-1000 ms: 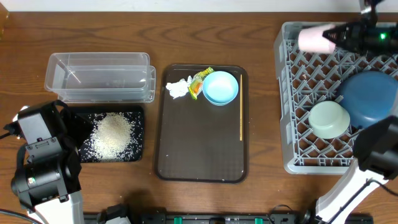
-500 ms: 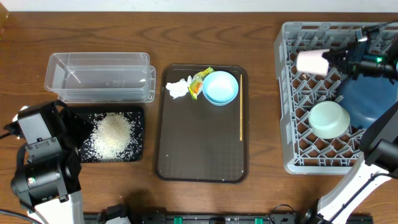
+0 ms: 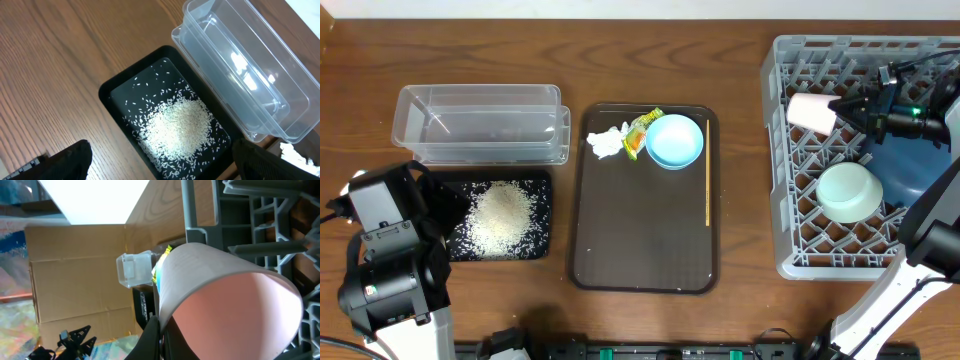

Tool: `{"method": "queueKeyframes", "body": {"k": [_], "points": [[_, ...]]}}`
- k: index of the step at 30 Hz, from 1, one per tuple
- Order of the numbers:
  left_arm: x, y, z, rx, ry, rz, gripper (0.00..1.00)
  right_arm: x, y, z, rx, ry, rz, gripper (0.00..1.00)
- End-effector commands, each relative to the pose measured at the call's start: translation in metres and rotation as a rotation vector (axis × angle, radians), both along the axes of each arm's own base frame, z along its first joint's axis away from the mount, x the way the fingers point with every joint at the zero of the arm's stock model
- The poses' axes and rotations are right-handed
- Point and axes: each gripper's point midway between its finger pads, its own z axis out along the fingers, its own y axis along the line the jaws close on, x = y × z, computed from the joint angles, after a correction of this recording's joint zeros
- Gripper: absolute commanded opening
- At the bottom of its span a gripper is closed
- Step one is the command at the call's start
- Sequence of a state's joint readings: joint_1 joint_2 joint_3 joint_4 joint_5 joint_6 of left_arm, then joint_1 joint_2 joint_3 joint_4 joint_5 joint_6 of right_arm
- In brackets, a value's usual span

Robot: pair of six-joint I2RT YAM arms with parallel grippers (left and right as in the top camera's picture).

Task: Sort waste into correct bins and load items into the dishwasher rack
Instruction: 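Lower the pink cup into the rack and open the right gripper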

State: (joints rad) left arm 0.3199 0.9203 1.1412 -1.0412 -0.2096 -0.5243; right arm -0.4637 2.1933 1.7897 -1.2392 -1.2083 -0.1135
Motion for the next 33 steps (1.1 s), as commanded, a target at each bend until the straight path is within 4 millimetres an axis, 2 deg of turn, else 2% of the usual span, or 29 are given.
{"method": "queueKeyframes", "body": {"k": [1,6,16,19,24,28,31,33], "points": [[-0.001,0.003,0.003,0.008,-0.004,0.012,0.92,-0.008,-0.004,-0.019,-0.046,0.095,-0.01,0.01],[-0.001,0.003,0.003,0.008,-0.004,0.012,0.92,-0.017,-0.023,-0.042,-0.156,0.215,-0.047,0.01],[-0.001,0.003,0.003,0.008,-0.004,0.012,0.92,-0.034,-0.06,-0.054,-0.212,0.307,-0.123,0.01],[-0.001,0.003,0.003,0.008,-0.004,0.012,0.92,-0.039,-0.065,-0.055,-0.217,0.33,-0.133,0.01],[-0.001,0.003,0.003,0.008,-0.004,0.012,0.93,-0.045,-0.072,-0.052,-0.261,0.329,-0.134,0.04],[-0.001,0.003,0.003,0.008,-0.004,0.012,0.93,-0.054,-0.088,-0.045,-0.368,0.38,-0.182,0.04],[-0.001,0.003,0.003,0.008,-0.004,0.012,0.93,-0.061,-0.098,-0.031,-0.456,0.401,-0.231,0.04],[-0.001,0.003,0.003,0.008,-0.005,0.012,0.92,-0.065,-0.102,-0.013,-0.506,0.38,-0.264,0.04]]}}
